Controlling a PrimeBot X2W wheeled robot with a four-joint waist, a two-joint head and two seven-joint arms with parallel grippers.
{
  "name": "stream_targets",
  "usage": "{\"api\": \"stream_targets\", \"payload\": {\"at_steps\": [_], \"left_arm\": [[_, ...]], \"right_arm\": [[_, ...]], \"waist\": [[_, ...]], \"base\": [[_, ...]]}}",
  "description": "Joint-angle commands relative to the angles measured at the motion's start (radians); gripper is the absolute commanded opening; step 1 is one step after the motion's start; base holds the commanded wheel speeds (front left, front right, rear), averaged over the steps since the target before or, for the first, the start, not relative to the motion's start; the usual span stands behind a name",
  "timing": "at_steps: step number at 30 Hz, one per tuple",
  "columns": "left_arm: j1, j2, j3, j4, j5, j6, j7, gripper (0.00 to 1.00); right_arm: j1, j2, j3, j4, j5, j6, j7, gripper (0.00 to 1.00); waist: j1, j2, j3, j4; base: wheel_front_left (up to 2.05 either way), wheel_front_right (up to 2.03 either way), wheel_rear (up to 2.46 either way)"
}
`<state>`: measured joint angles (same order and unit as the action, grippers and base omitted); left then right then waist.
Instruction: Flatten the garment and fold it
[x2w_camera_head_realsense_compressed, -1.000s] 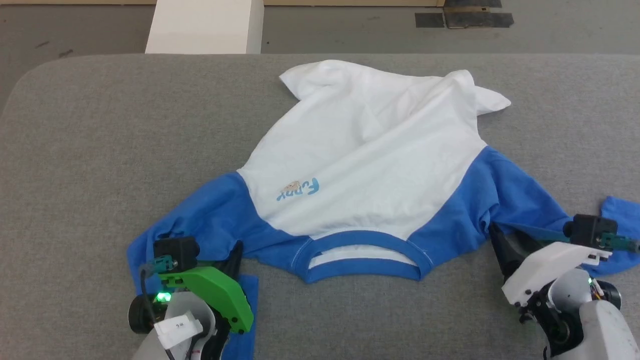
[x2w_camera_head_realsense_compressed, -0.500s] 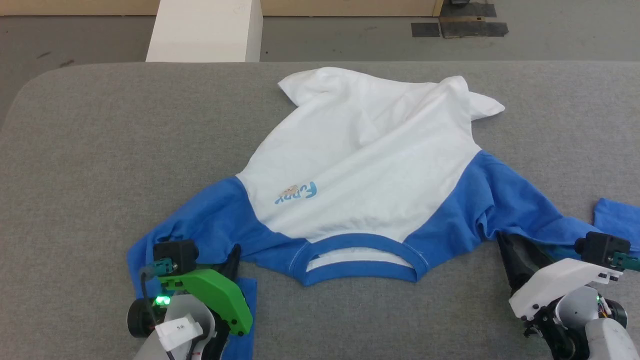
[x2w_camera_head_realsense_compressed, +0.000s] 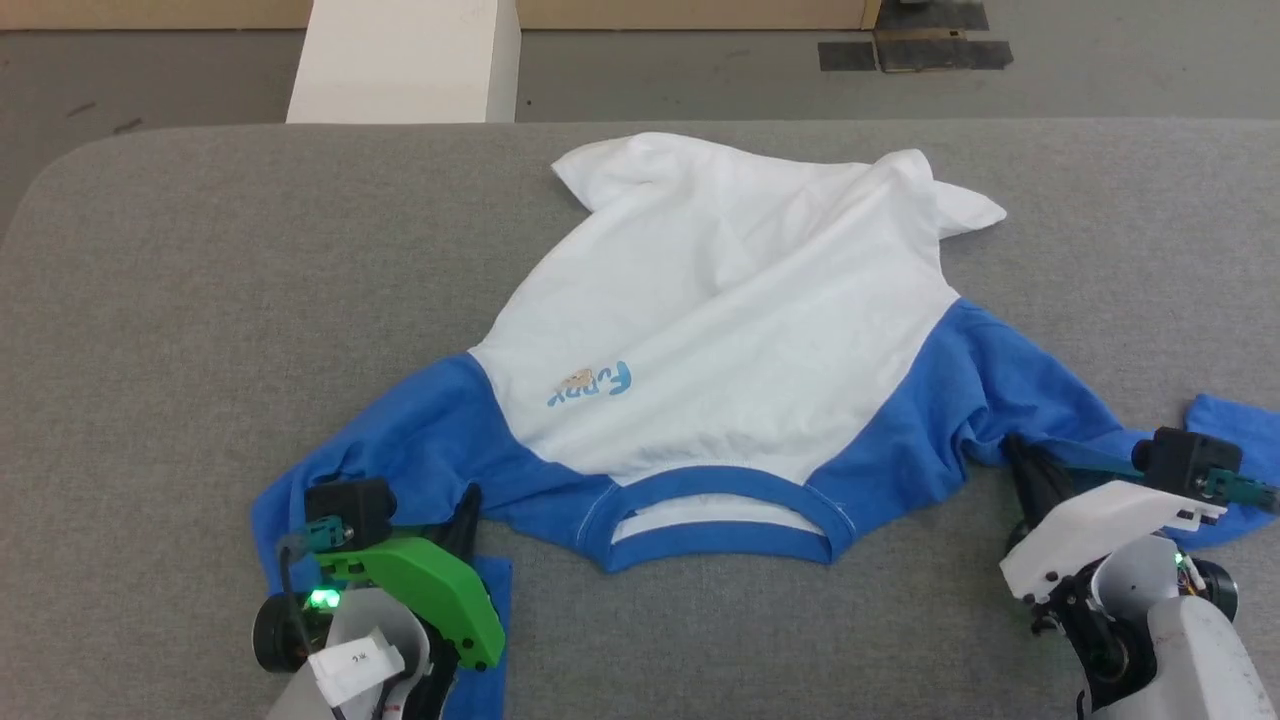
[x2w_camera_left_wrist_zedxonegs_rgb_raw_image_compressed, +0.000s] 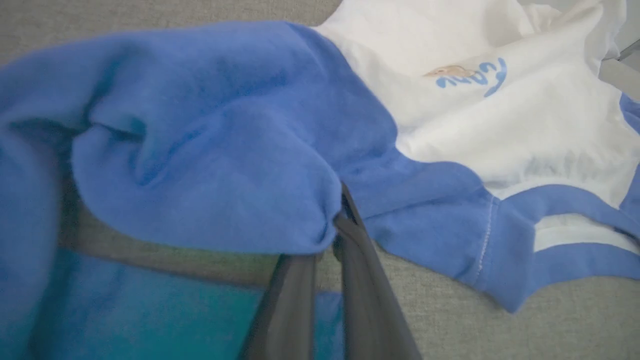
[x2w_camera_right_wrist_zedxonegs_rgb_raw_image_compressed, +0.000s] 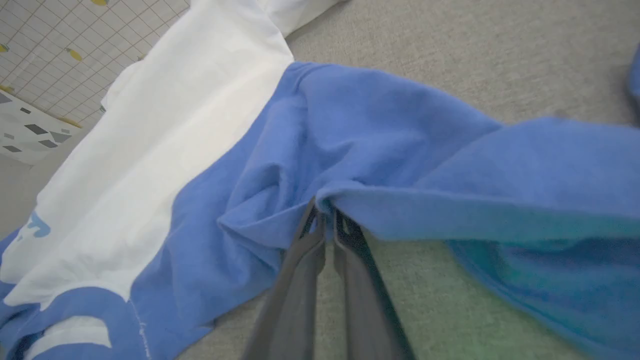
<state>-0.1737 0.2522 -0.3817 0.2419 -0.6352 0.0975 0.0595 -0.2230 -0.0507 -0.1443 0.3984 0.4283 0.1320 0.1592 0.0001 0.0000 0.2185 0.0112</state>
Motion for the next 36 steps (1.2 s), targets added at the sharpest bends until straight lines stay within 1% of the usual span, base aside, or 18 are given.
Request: {"api": "stream_targets", "payload": {"at_steps": [1, 4, 5, 8, 9, 13, 15, 17, 20, 21, 23, 25, 28, 31, 33, 36], "left_arm": [[0.008, 0.008, 0.001, -0.005, 0.002, -0.003, -0.019, 0.00], [0.010, 0.015, 0.014, -0.037, -0.004, -0.015, -0.050, 0.00], [0.009, 0.016, 0.022, -0.060, -0.013, -0.023, -0.059, 0.00], [-0.005, 0.020, 0.059, -0.146, -0.066, -0.054, -0.068, 0.00], [-0.016, 0.028, 0.072, -0.180, -0.087, -0.067, -0.059, 0.00], [-0.098, 0.064, 0.104, -0.287, -0.155, -0.096, 0.028, 0.00], [-0.155, 0.079, 0.118, -0.318, -0.184, -0.103, 0.074, 0.00], [-0.241, 0.086, 0.139, -0.340, -0.222, -0.100, 0.127, 0.00], [-0.372, 0.099, 0.167, -0.338, -0.245, -0.081, 0.183, 0.00], [-0.425, 0.105, 0.179, -0.328, -0.243, -0.067, 0.197, 0.00], [-0.525, 0.125, 0.187, -0.303, -0.217, -0.050, 0.219, 0.00], [-0.622, 0.129, 0.197, -0.270, -0.206, -0.034, 0.229, 0.00], [-0.769, 0.158, 0.204, -0.205, -0.165, -0.027, 0.240, 0.00], [-0.888, 0.166, 0.210, -0.146, -0.131, -0.014, 0.228, 0.00], [-0.960, 0.168, 0.216, -0.115, -0.111, -0.003, 0.213, 0.00], [-1.066, 0.168, 0.239, -0.068, -0.091, 0.014, 0.173, 0.00]], "right_arm": [[0.009, 0.000, -0.003, -0.024, -0.011, -0.001, -0.012, 0.00], [0.028, 0.000, -0.014, -0.103, -0.030, -0.001, -0.010, 0.00], [0.034, 0.000, -0.022, -0.147, -0.043, -0.001, -0.001, 0.00], [0.041, 0.000, -0.041, -0.286, -0.082, -0.001, 0.061, 0.00], [0.038, 0.000, -0.048, -0.343, -0.104, -0.001, 0.097, 0.00], [-0.023, 0.000, -0.062, -0.528, -0.193, -0.001, 0.261, 0.00], [-0.082, 0.000, -0.058, -0.577, -0.223, -0.001, 0.332, 0.00], [-0.172, -0.021, -0.046, -0.600, -0.256, -0.001, 0.409, 0.00], [-0.317, -0.068, -0.025, -0.581, -0.284, -0.001, 0.484, 0.00], [-0.379, -0.087, -0.018, -0.562, -0.293, -0.001, 0.500, 0.00], [-0.493, -0.124, -0.003, -0.516, -0.312, -0.001, 0.521, 0.00], [-0.604, -0.149, 0.011, -0.460, -0.326, -0.001, 0.527, 0.00], [-0.774, -0.178, 0.030, -0.362, -0.356, -0.001, 0.513, 0.00], [-0.911, -0.186, 0.038, -0.267, -0.388, -0.001, 0.489, 0.00], [-0.999, -0.187, 0.033, -0.214, -0.412, -0.001, 0.457, 0.00], [-1.122, -0.169, 0.009, -0.154, -0.449, -0.001, 0.388, 0.00]], "waist": [[-0.0001, 0.0000, -0.013, -0.001], [-0.0001, 0.0000, -0.031, -0.004], [-0.0001, 0.0000, -0.038, -0.005], [-0.0001, 0.0000, -0.050, -0.007], [-0.0001, 0.0000, -0.051, -0.008], [-0.0001, 0.0000, -0.032, -0.010], [-0.0001, 0.0000, -0.014, -0.012], [-0.0001, 0.0000, 0.017, -0.017], [-0.0001, 0.0000, 0.071, -0.027], [-0.0001, 0.0000, 0.092, -0.032], [-0.0001, 0.0000, 0.135, -0.039], [-0.0001, 0.0000, 0.174, -0.046], [-0.0001, 0.0000, 0.237, -0.060], [-0.0001, 0.0000, 0.282, -0.066], [-0.0001, 0.0000, 0.307, -0.068], [-0.0001, 0.0000, 0.337, -0.068]], "base": [[0.00, 0.00, 0.00], [0.00, 0.00, 0.00], [0.00, 0.00, 0.00], [0.00, 0.00, 0.00], [0.00, 0.00, 0.00], [0.00, 0.00, 0.00], [0.00, 0.00, 0.00], [0.00, 0.00, 0.00], [0.00, 0.00, 0.00], [0.00, 0.00, 0.00], [0.00, 0.00, 0.00], [0.00, 0.00, 0.00], [0.00, 0.00, 0.00], [0.00, 0.00, 0.00], [0.00, 0.00, 0.00], [0.00, 0.00, 0.00]]}}
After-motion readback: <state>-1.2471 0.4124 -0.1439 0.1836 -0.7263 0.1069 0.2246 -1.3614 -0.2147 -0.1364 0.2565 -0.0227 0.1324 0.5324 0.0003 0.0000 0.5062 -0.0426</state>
